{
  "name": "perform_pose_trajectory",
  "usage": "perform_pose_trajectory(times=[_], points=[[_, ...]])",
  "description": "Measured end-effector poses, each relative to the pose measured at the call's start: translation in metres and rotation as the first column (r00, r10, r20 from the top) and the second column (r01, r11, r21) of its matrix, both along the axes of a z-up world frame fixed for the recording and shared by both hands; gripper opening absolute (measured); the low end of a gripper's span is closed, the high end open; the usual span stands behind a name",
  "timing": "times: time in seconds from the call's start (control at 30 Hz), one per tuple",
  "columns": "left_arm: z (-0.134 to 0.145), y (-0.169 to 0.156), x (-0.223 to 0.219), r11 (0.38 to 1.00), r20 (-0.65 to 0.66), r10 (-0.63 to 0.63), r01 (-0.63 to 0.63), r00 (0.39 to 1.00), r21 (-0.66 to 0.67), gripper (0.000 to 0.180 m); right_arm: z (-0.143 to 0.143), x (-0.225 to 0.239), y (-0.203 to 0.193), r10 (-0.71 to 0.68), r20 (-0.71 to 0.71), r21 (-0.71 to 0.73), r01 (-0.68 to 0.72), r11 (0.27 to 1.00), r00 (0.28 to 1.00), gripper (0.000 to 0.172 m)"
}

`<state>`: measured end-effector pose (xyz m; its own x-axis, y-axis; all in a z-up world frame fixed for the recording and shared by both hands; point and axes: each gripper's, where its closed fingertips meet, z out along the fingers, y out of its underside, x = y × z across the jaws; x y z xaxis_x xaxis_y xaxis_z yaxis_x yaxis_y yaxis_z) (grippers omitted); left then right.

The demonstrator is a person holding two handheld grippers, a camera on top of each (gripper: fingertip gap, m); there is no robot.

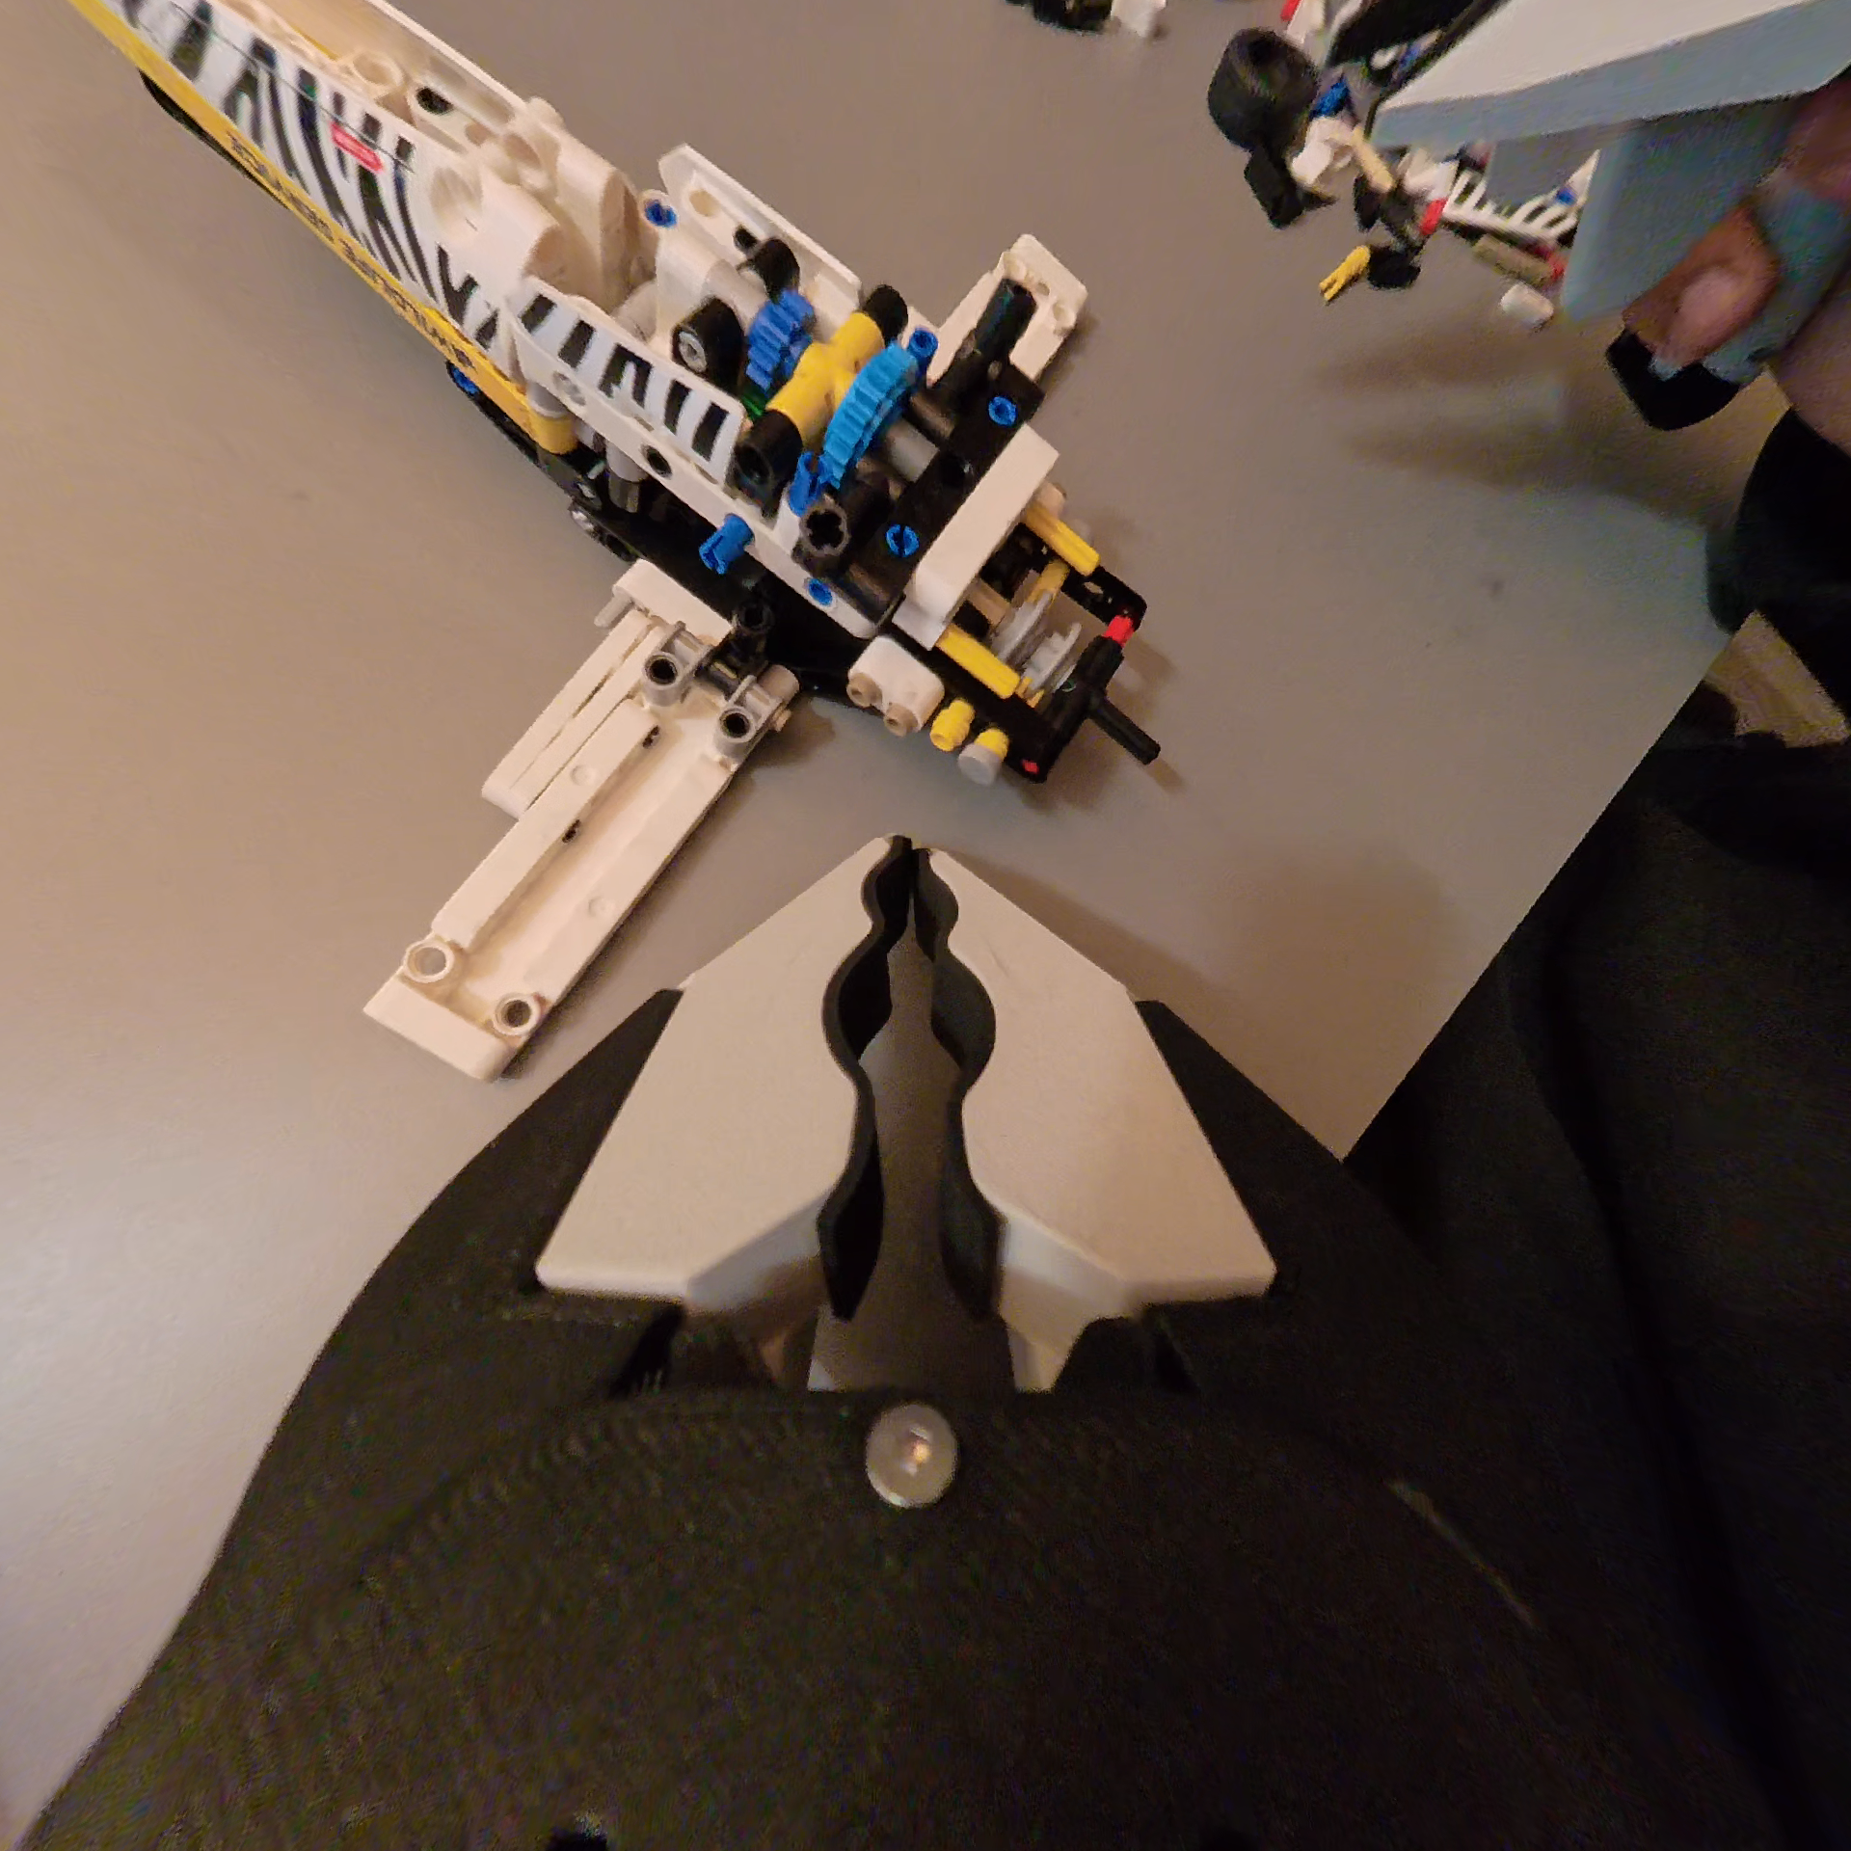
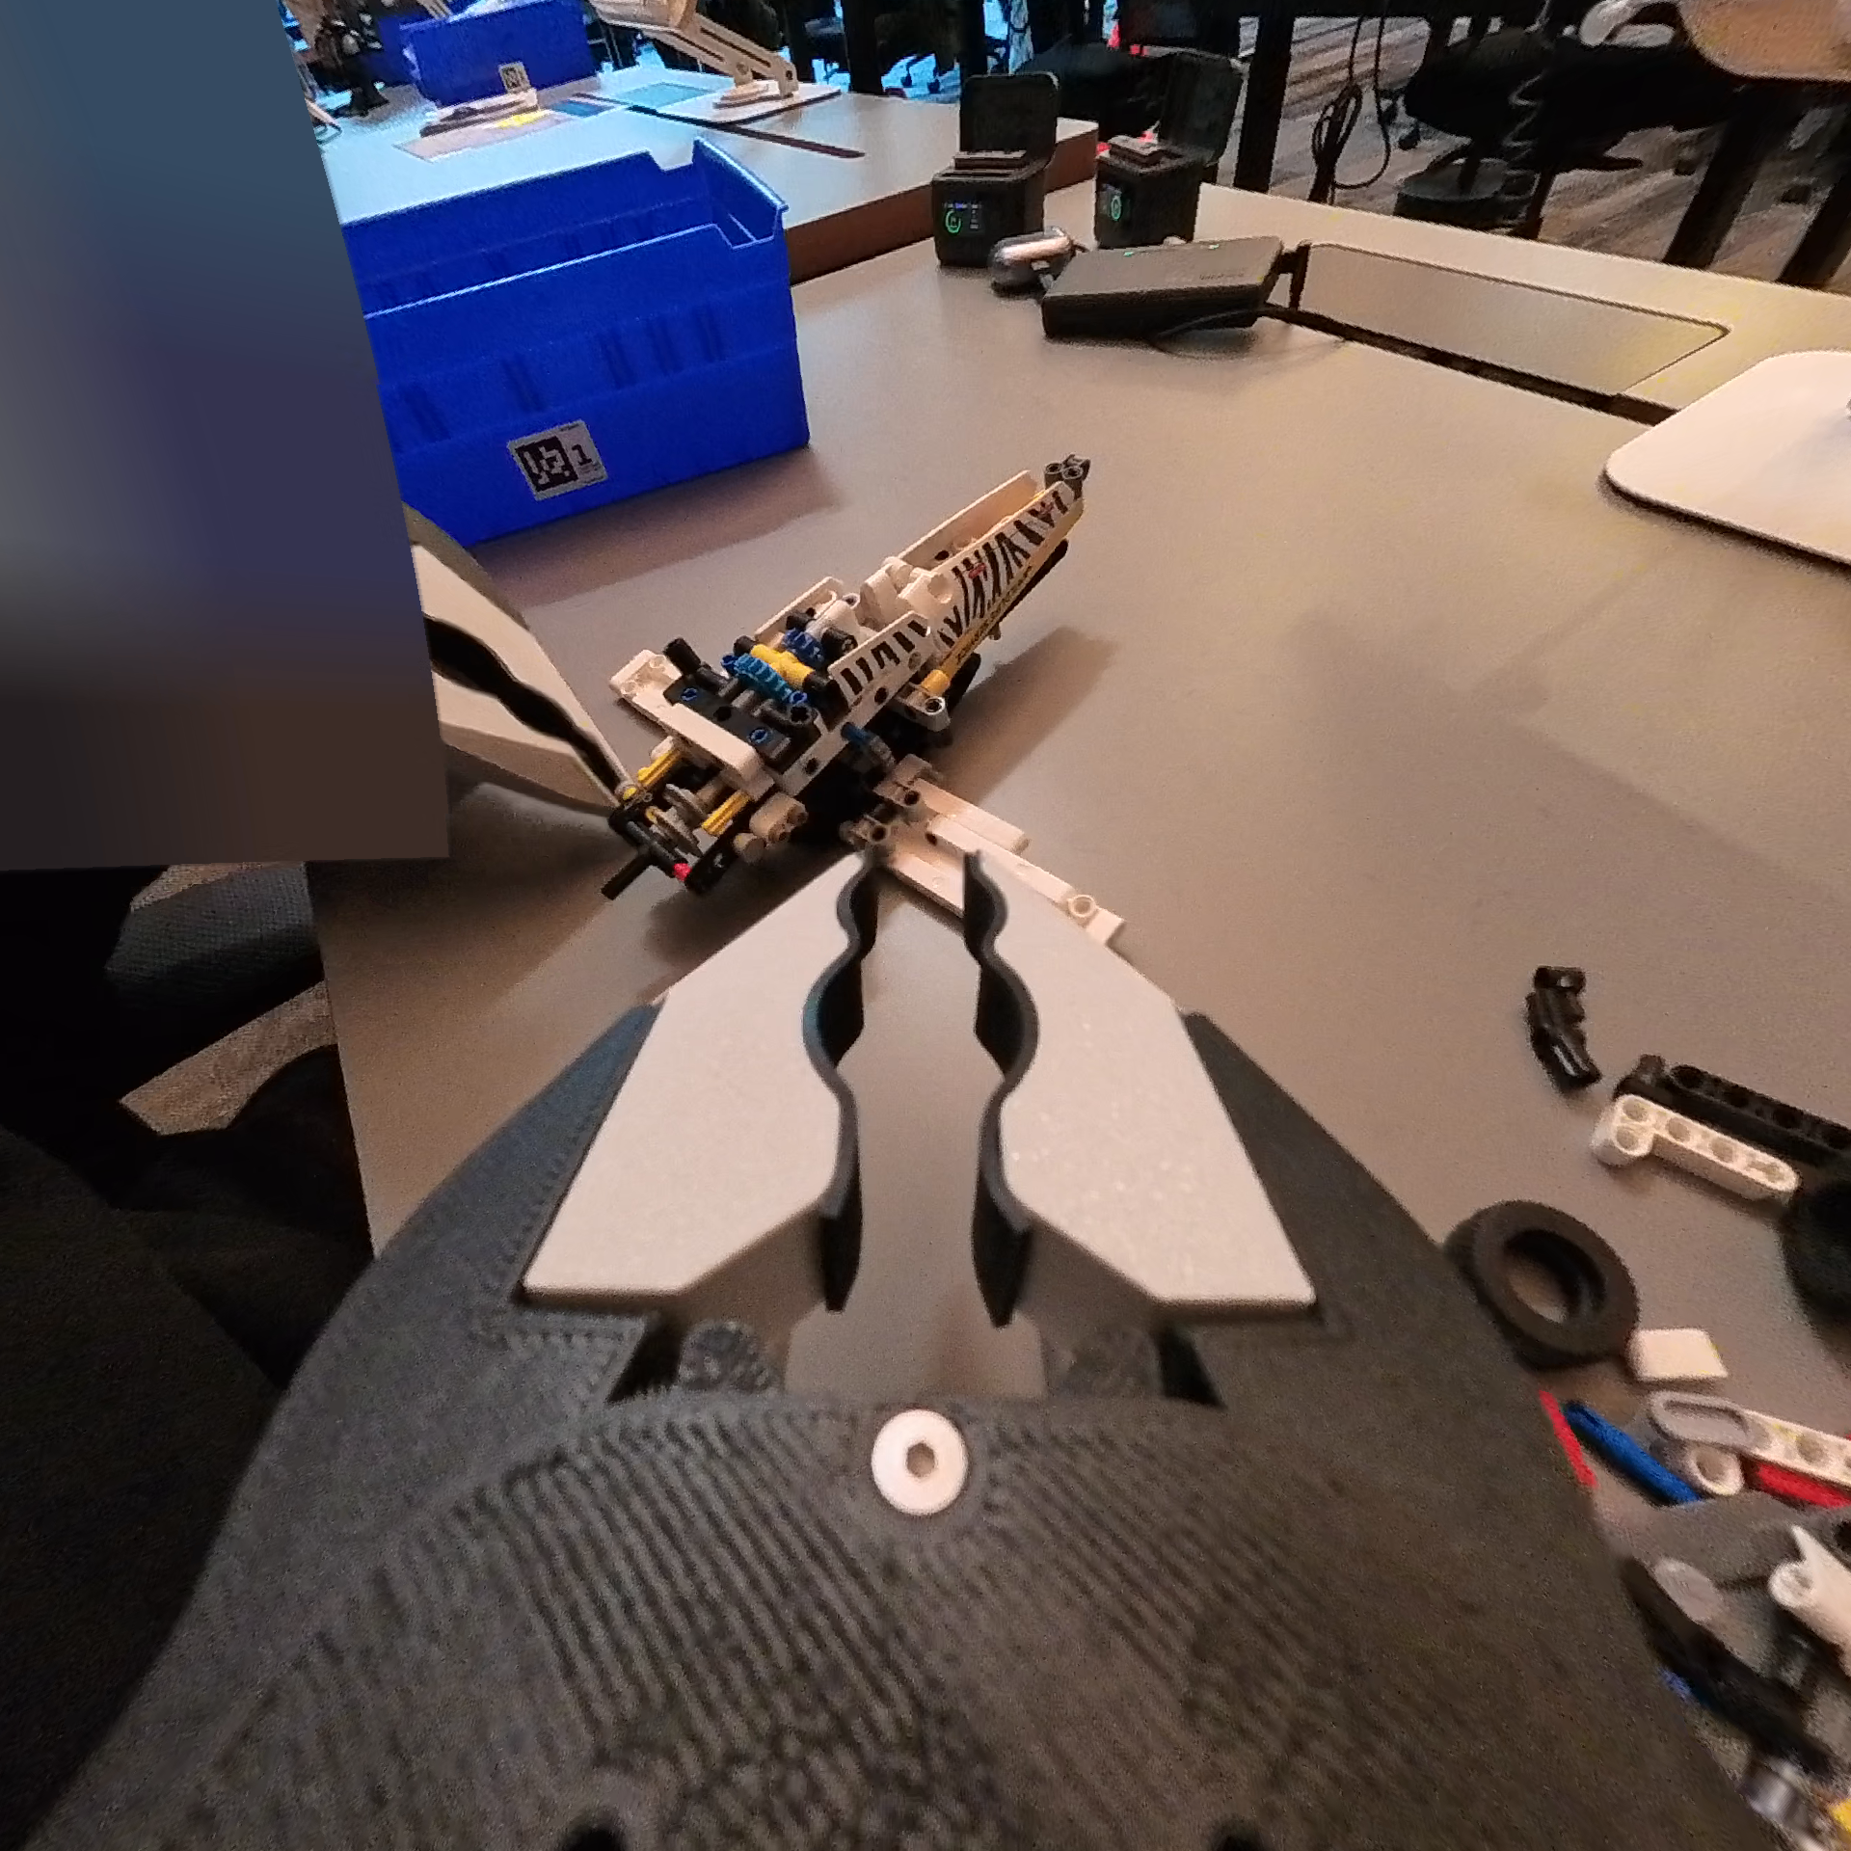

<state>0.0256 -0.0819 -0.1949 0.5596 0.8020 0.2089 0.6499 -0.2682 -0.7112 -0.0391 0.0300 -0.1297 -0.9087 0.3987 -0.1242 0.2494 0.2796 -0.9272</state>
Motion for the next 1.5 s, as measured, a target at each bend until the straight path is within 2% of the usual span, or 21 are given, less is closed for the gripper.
perform_pose_trajectory(times=[0.13, 0.27, 0.37, 0.47, 0.53, 0.63, 0.8, 0.97, 1.07, 1.23, 1.5], points=[[0.012, -0.001, 0.001, 0.998, -0.01, -0.001, 0.001, 1.0, 0.058, 0.0, 0.0, -0.002, 0.006, -0.01, 0.005, -0.012, 0.01, 1.0, 1.0, 0.015], [0.013, -0.006, -0.001, 0.999, -0.014, 0.017, -0.016, 1.0, 0.049, 0.0, 0.002, -0.002, 0.009, -0.009, 0.015, -0.036, 0.009, 0.999, 1.0, 0.015], [0.003, -0.001, 0.0, 0.999, 0.032, 0.008, -0.009, 0.999, 0.039, 0.01, 0.003, -0.002, 0.01, -0.006, 0.017, -0.045, 0.007, 0.999, 1.0, 0.015], [-0.009, 0.004, 0.001, 1.0, 0.065, -0.011, 0.011, 0.998, -0.005, 0.009, 0.003, -0.001, 0.012, -0.011, 0.011, -0.04, 0.011, 0.999, 1.0, 0.015], [-0.009, 0.005, 0.0, 1.0, 0.057, -0.007, 0.008, 0.998, -0.009, 0.0, 0.003, -0.002, 0.014, -0.016, 0.011, -0.041, 0.016, 0.999, 1.0, 0.015], [-0.007, -0.001, -0.002, 1.0, 0.045, 0.016, -0.015, 0.999, -0.026, 0.0, 0.003, -0.002, 0.017, -0.02, 0.017, -0.051, 0.021, 0.999, 1.0, 0.015], [0.01, -0.004, -0.003, 0.998, 0.014, 0.037, -0.038, 0.999, 0.059, 0.0, 0.005, -0.003, 0.017, -0.016, 0.026, -0.072, 0.018, 0.997, 1.0, 0.015], [0.004, -0.02, -0.007, 0.996, 0.015, 0.09, -0.09, 0.996, 0.011, 0.0, 0.001, -0.002, 0.017, -0.015, 0.026, -0.06, 0.017, 0.998, 1.0, 0.015], [0.004, -0.017, -0.01, 0.995, 0.008, 0.097, -0.097, 0.995, 0.031, 0.0, 0.002, -0.002, 0.019, -0.017, 0.03, -0.069, 0.019, 0.997, 0.999, 0.015], [-0.003, -0.012, -0.016, 0.995, -0.008, 0.101, -0.101, 0.995, 0.001, 0.013, 0.003, -0.001, 0.019, -0.014, 0.041, -0.082, 0.017, 0.996, 0.999, 0.015], [-0.004, -0.007, -0.026, 0.992, -0.023, 0.126, -0.126, 0.992, -0.001, 0.012, 0.001, 0.0, 0.015, -0.006, 0.038, -0.074, 0.009, 0.997, 0.999, 0.015]])
